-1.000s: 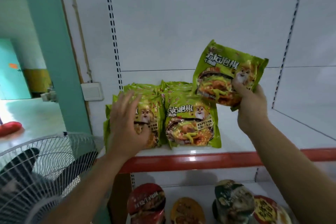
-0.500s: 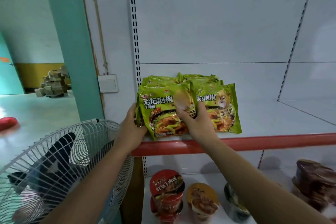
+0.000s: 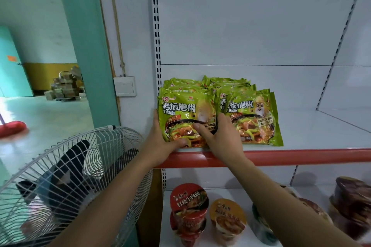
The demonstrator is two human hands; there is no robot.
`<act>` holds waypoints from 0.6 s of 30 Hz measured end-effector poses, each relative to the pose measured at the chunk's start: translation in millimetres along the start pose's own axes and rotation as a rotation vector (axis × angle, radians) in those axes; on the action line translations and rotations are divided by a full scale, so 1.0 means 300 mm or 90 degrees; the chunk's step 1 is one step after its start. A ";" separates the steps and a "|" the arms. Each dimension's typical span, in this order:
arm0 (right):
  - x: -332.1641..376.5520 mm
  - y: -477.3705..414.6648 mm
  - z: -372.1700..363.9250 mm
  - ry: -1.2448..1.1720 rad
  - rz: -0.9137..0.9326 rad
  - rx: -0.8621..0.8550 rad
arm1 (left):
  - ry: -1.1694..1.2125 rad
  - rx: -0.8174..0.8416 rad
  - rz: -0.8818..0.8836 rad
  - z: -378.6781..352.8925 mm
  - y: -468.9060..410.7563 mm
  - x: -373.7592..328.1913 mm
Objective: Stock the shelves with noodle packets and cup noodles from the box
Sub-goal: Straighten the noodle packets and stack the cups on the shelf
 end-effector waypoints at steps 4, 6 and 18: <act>-0.007 0.006 0.015 -0.021 -0.006 0.038 | 0.032 0.003 0.039 0.020 -0.022 0.032; -0.001 0.012 0.021 -0.009 0.019 0.024 | 0.038 -0.016 0.032 0.024 -0.020 0.031; -0.217 -0.084 0.238 0.020 -0.021 -0.257 | -0.194 -0.119 -0.287 0.011 0.003 -0.103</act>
Point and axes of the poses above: each hand's wrist, its own y-axis away from the middle knuckle, its own z-axis out of the back of the hand, x = y × z, the point moved 5 cm from there along -y, towards the middle knuckle, and after that the axes turned 12 degrees about -x, right-handed, at the moved point
